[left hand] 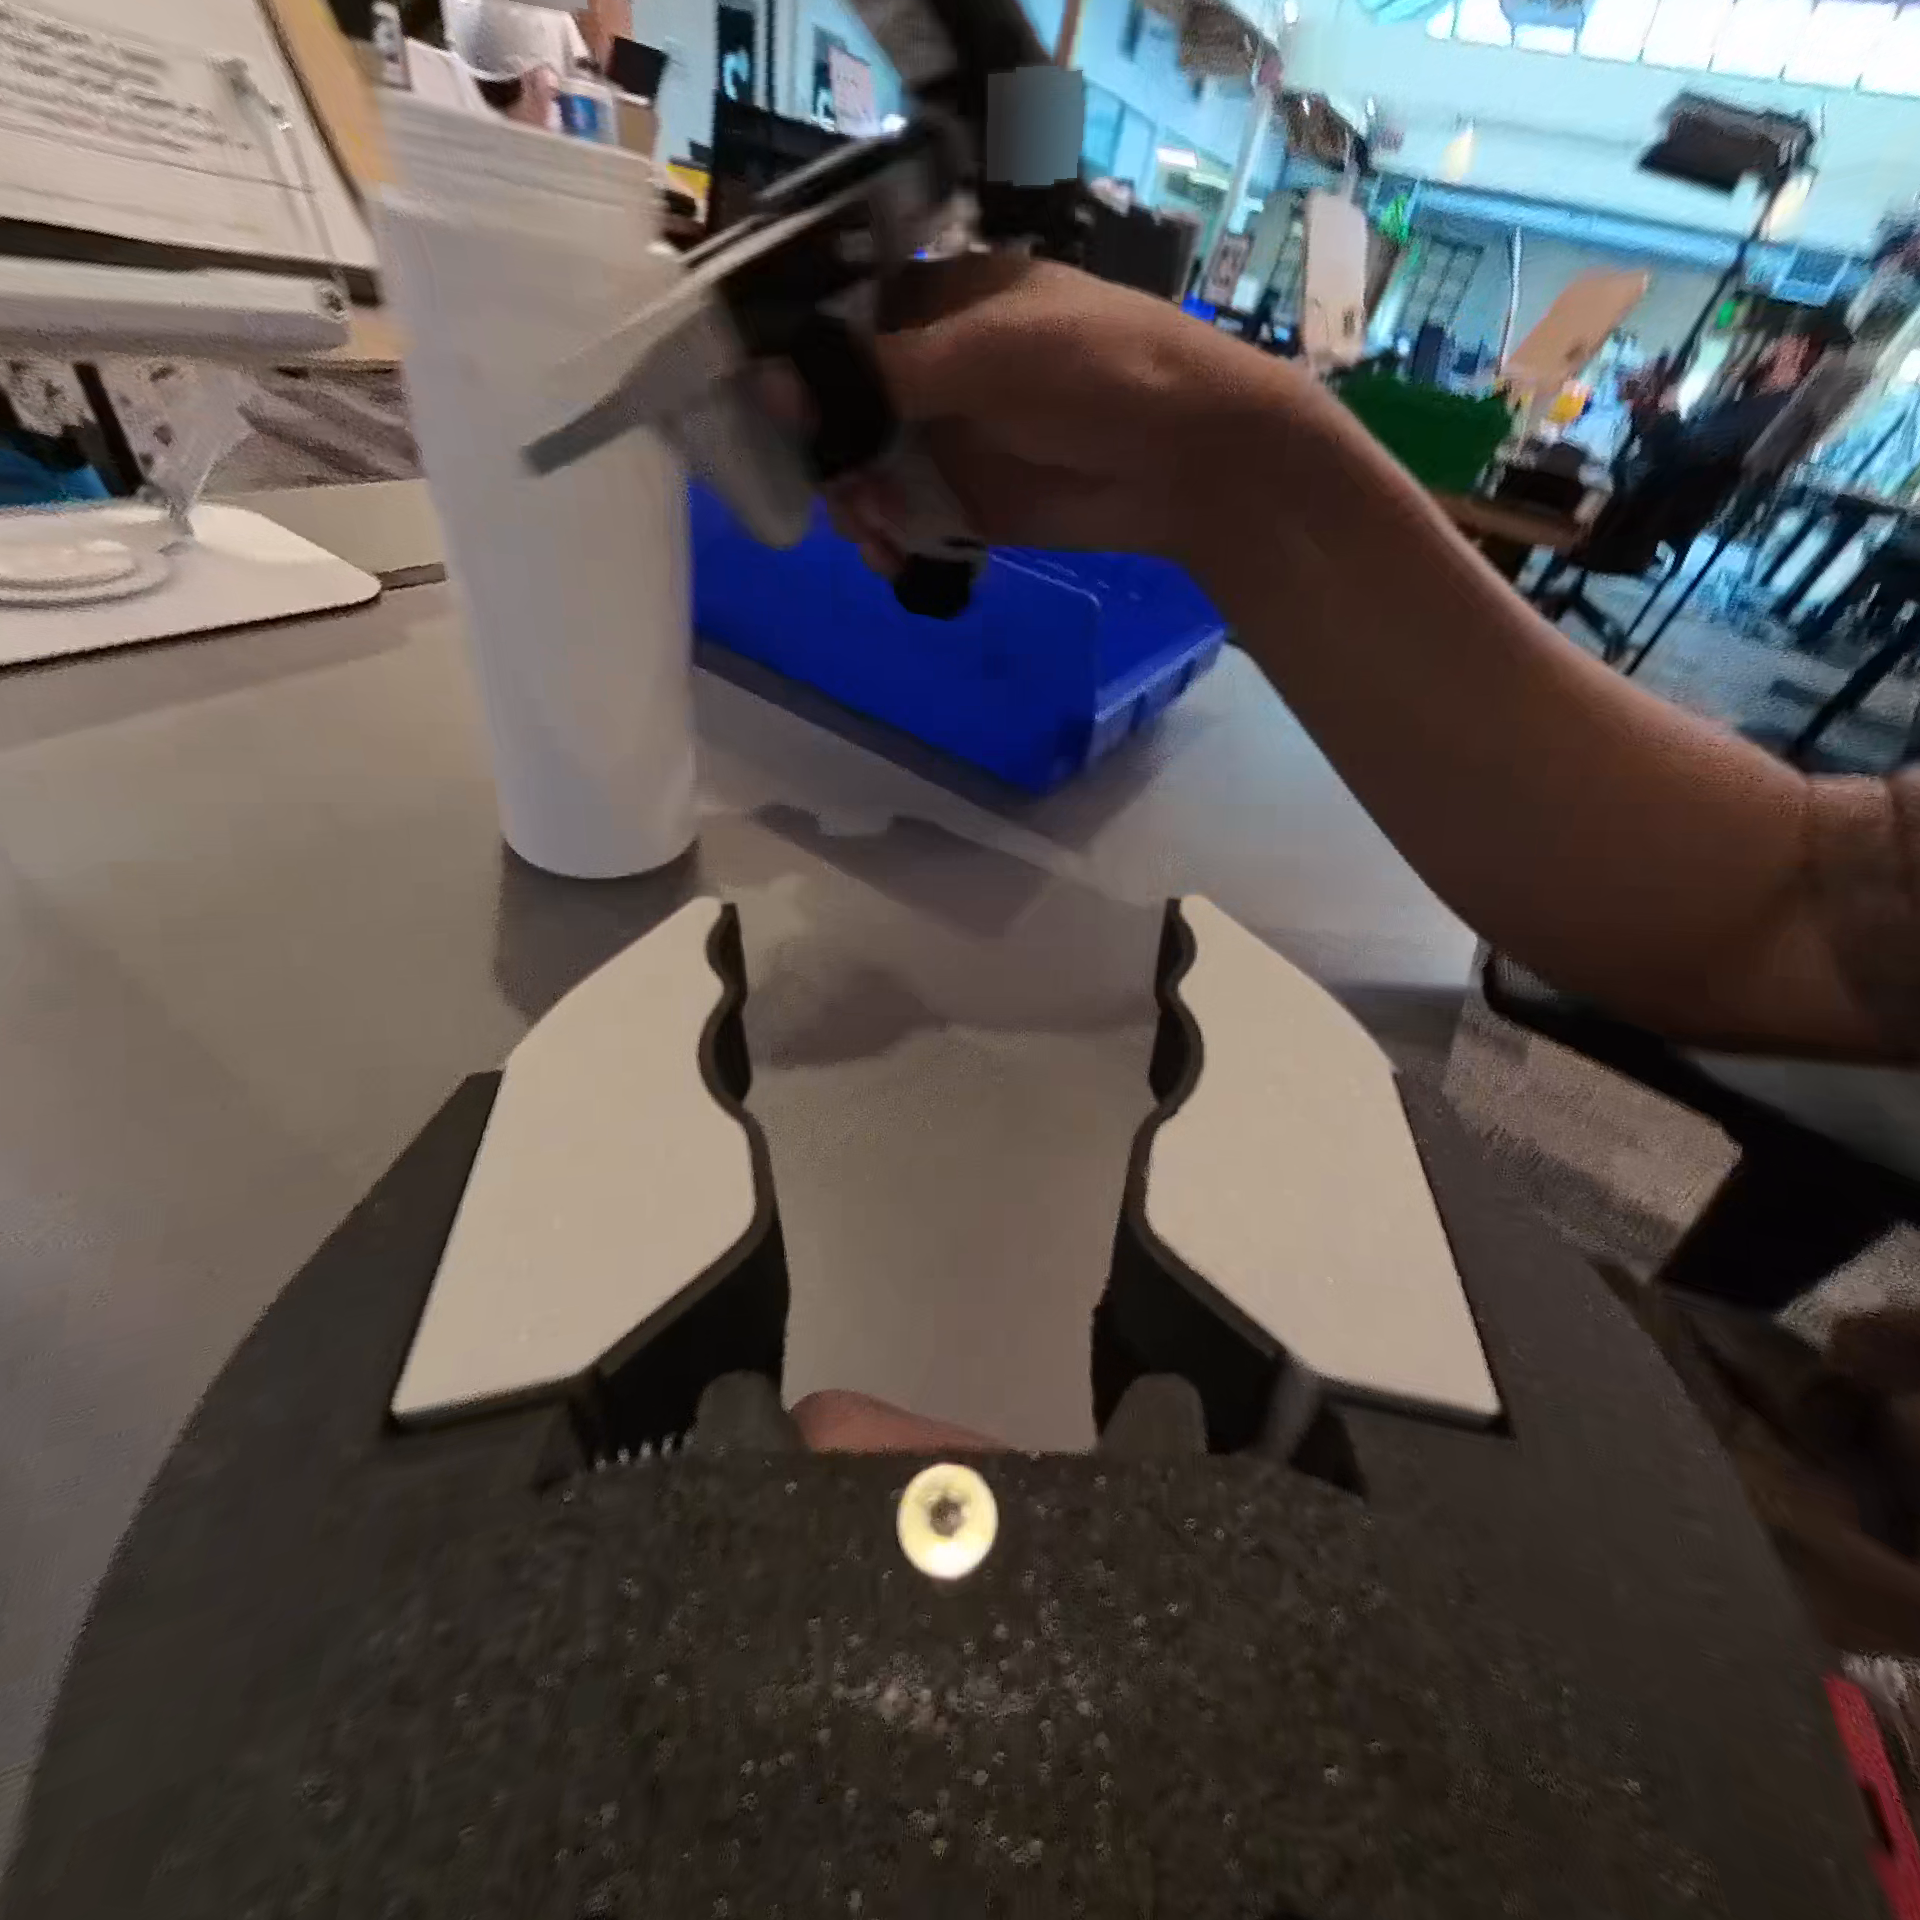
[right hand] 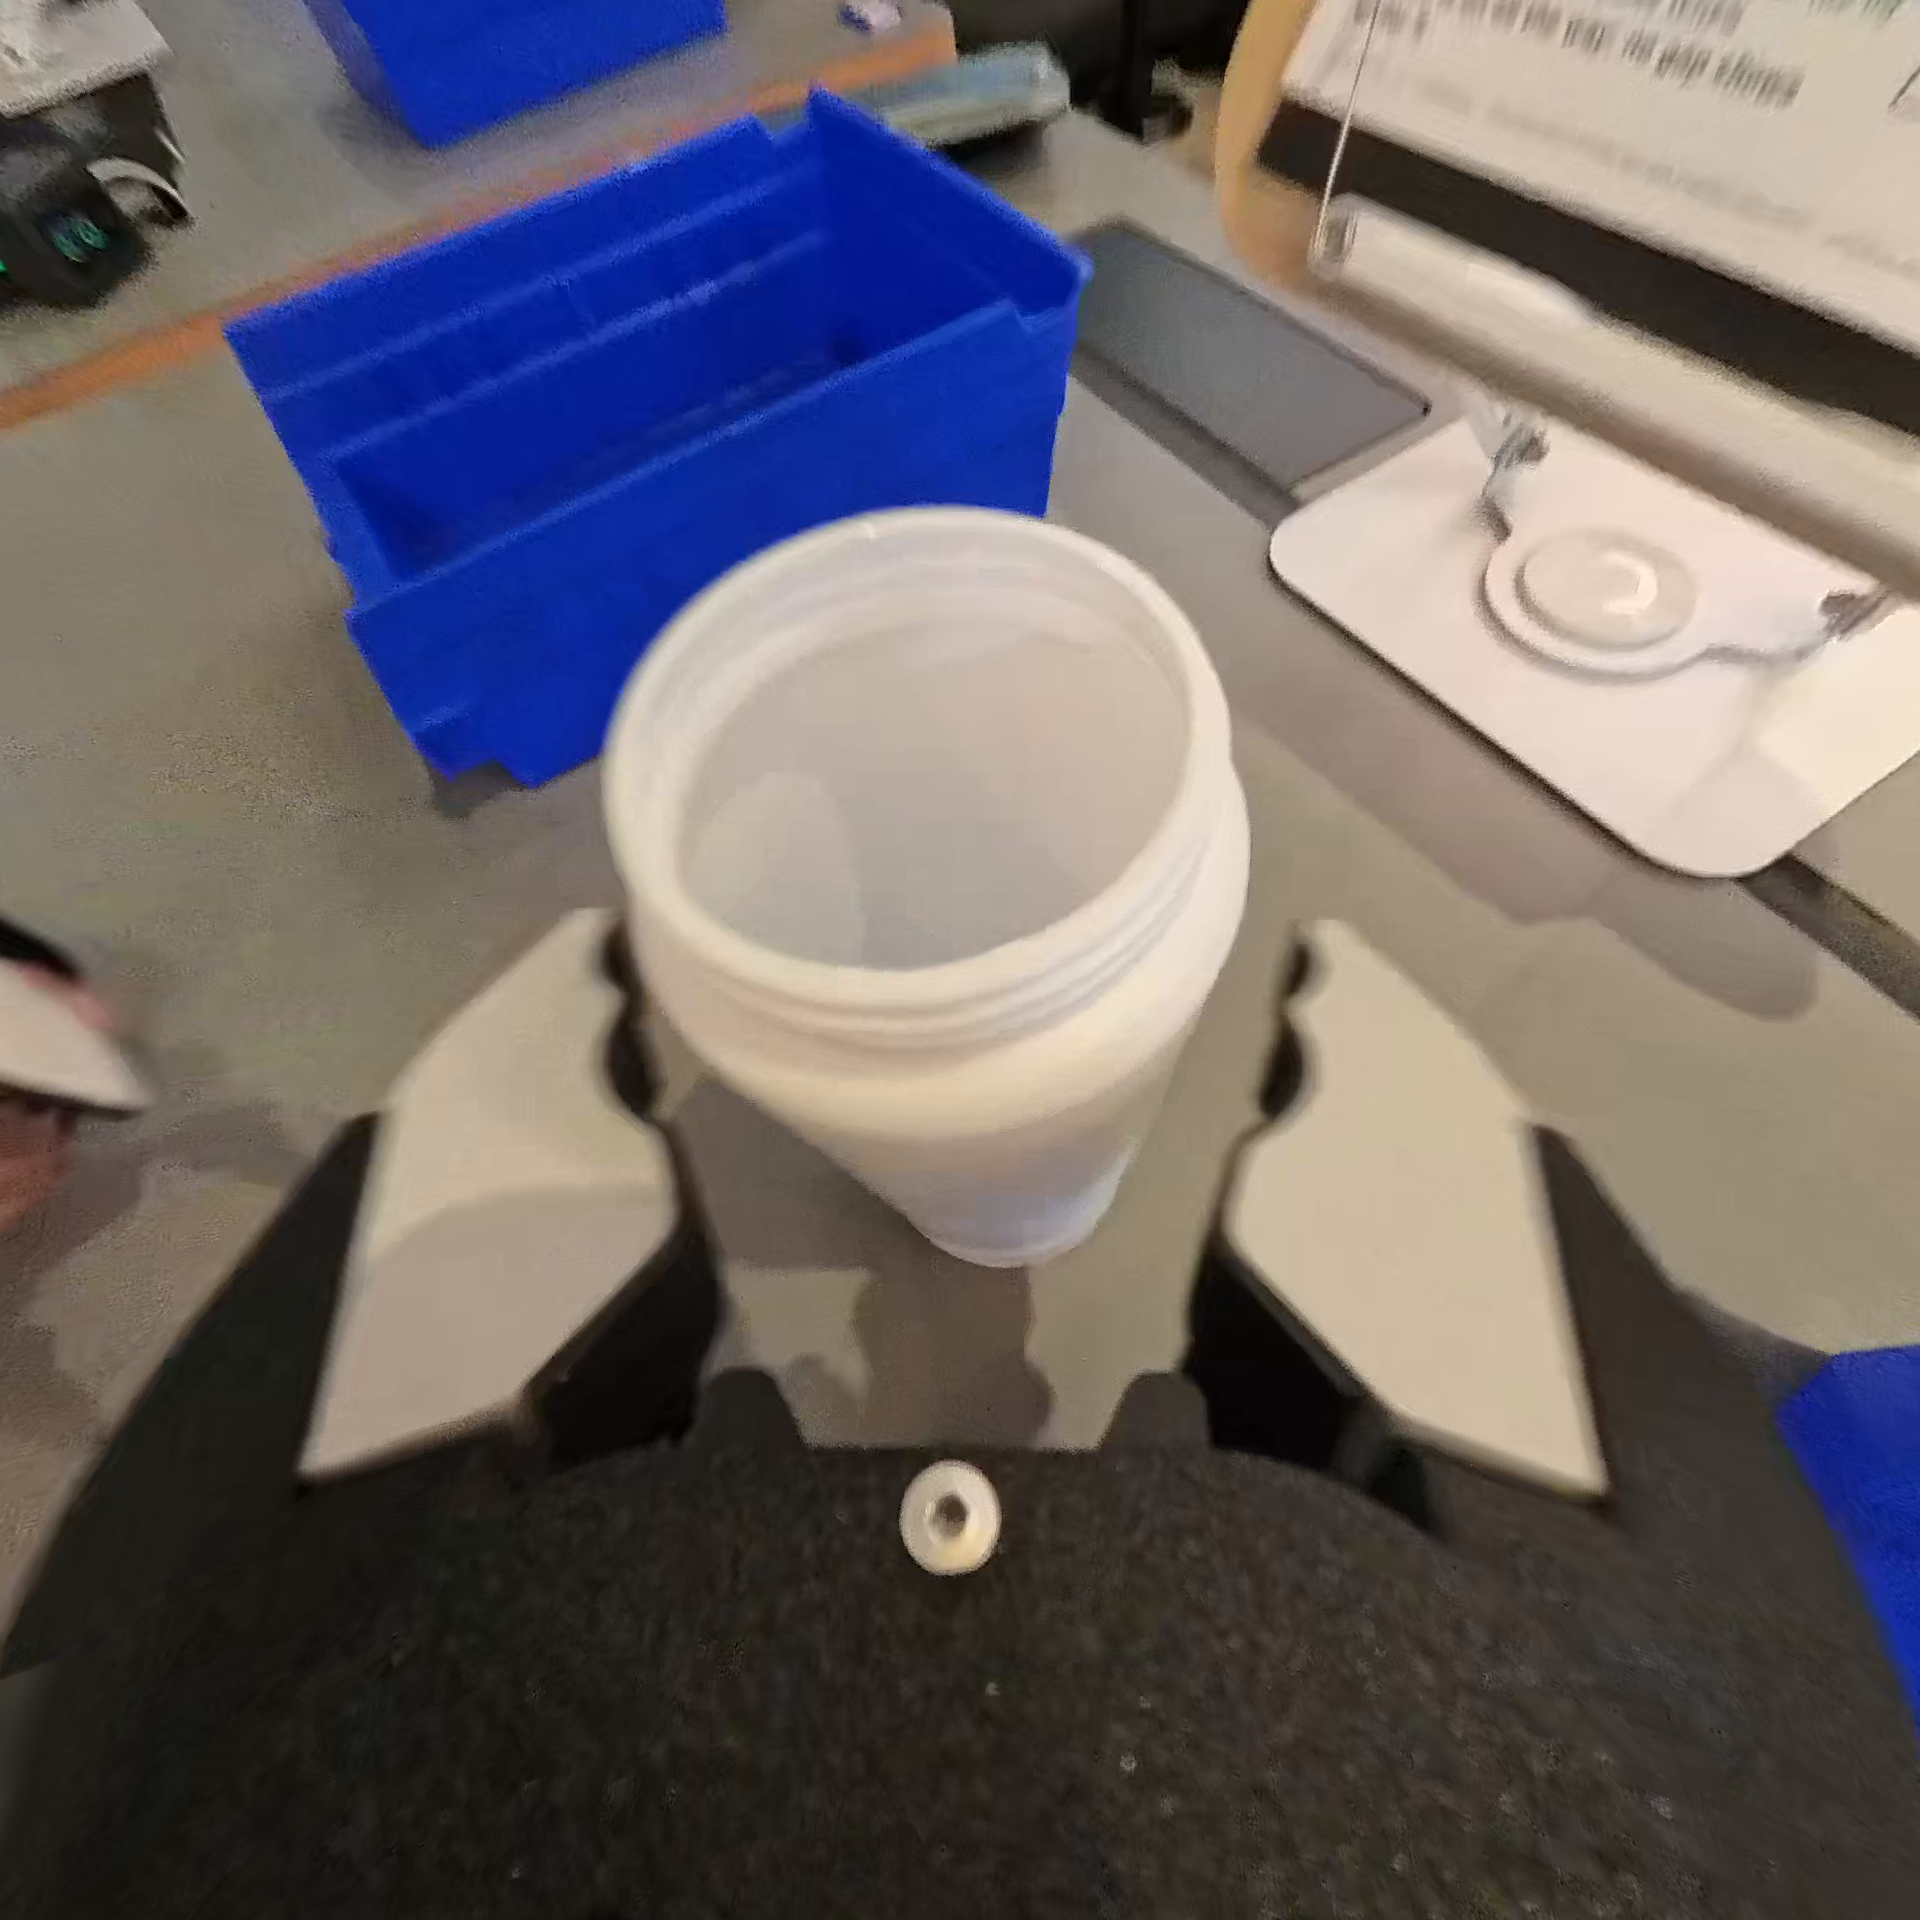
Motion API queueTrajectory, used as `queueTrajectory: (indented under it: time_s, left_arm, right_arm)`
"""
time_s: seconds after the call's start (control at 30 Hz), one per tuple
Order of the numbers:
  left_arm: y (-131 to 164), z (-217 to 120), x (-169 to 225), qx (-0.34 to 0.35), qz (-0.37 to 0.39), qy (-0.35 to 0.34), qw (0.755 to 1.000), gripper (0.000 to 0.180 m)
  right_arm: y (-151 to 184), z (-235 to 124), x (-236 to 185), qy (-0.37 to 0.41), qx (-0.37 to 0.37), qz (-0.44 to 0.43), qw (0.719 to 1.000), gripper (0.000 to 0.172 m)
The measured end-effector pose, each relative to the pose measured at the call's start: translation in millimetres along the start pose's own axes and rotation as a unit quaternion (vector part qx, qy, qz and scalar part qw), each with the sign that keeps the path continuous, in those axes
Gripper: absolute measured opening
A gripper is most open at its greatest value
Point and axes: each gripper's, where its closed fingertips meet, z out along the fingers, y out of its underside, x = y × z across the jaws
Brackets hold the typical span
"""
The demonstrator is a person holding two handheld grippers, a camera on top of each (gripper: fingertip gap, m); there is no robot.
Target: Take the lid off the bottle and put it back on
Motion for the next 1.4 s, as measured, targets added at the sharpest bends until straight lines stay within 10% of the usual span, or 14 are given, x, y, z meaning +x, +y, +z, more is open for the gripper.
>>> queueTrajectory:
  time_s: [0.03,0.27,0.53,0.77,1.13,1.4]
  left_arm:
    - [1.4,-3.3,6.2,0.001,0.012,0.002,1.000,0.072]
    - [12.6,-13.6,1.3,-0.008,-0.029,0.003,1.000,0.061]
    - [14.5,-15.2,-8.1,-0.013,-0.021,-0.008,1.000,0.061]
    - [20.8,-0.8,-2.6,-0.031,-0.030,0.018,0.999,0.061]
    - [28.7,14.8,10.5,-0.058,-0.011,0.054,0.997,0.062]
    - [31.5,12.5,9.4,-0.064,-0.010,0.051,0.997,0.062]
  right_arm:
    - [3.2,4.7,2.4,-0.002,-0.011,0.006,1.000,0.092]
    - [-48.0,-32.4,3.2,0.013,0.083,-0.019,0.996,0.090]
    - [-126.0,-209.6,16.0,0.194,0.271,-0.113,0.936,0.091]
    - [-76.9,-323.0,73.0,0.318,0.245,-0.014,0.916,0.091]
    - [100.5,-277.5,135.2,0.286,-0.131,0.232,0.921,0.091]
    - [131.1,-224.7,170.7,0.281,-0.175,0.224,0.917,0.090]
